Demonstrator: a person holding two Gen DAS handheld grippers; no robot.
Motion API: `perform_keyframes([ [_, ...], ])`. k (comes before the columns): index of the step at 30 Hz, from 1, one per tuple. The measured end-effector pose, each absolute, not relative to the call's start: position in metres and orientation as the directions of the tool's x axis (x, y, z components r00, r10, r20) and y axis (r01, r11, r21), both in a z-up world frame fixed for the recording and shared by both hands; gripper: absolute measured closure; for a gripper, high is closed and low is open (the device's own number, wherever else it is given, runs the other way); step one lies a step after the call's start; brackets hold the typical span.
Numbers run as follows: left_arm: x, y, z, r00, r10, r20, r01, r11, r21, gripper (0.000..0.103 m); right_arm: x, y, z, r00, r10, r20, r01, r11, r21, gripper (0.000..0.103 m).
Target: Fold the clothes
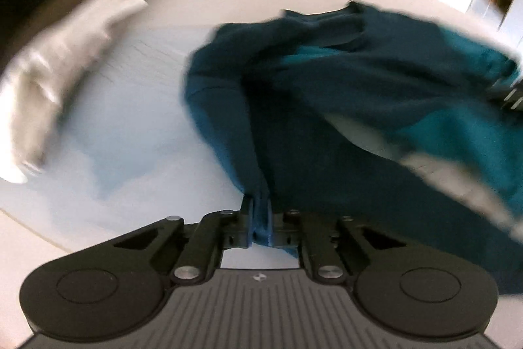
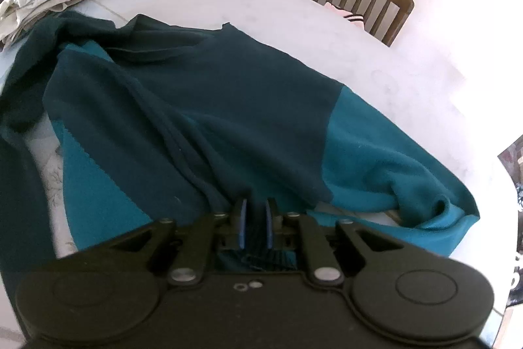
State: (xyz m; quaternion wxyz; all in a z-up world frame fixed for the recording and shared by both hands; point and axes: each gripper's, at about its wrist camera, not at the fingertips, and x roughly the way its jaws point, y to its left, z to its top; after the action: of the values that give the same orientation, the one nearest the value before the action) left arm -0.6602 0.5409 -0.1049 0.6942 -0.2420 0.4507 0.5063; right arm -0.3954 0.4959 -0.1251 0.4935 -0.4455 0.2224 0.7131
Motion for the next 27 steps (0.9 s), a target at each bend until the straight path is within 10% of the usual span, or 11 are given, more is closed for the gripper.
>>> perform_keyframes([
  [7, -0.741, 0.586, -0.094, -0.186, 0.568, -0.801, -0.88, 0.267, 0.394, 0.097, -0.399, 0.487, -0.126, -0.087, 0.523, -0.848, -0.881, -0.437, -0.18, 0.0],
  [15, -0.76, 0.597, -0.098, -0.11, 0.504, -0.857, -0.886, 0.341, 0.314, 0.094, -0.41, 0.488, -0.119, -0.044, 0.516, -0.856, -0.862, -0.452, -0.228, 0.0],
  [18, -0.763, 0.587, -0.091, -0.045, 0.496, -0.867, -0.896, 0.364, 0.255, 0.076, -0.414, 0.481, -0.1, -0.06, 0.526, -0.848, -0.857, -0.463, -0.227, 0.0],
  [21, -0.769, 0.568, -0.081, 0.019, 0.513, -0.858, -0.905, 0.374, 0.203, 0.025, -0.424, 0.467, -0.077, -0.1, 0.548, -0.83, -0.847, -0.485, -0.218, 0.0],
  [27, -0.779, 0.518, -0.072, 0.121, 0.517, -0.847, -0.913, 0.392, 0.108, 0.022, -0.487, 0.422, -0.061, -0.249, 0.503, -0.827, -0.771, -0.62, -0.145, 0.0],
])
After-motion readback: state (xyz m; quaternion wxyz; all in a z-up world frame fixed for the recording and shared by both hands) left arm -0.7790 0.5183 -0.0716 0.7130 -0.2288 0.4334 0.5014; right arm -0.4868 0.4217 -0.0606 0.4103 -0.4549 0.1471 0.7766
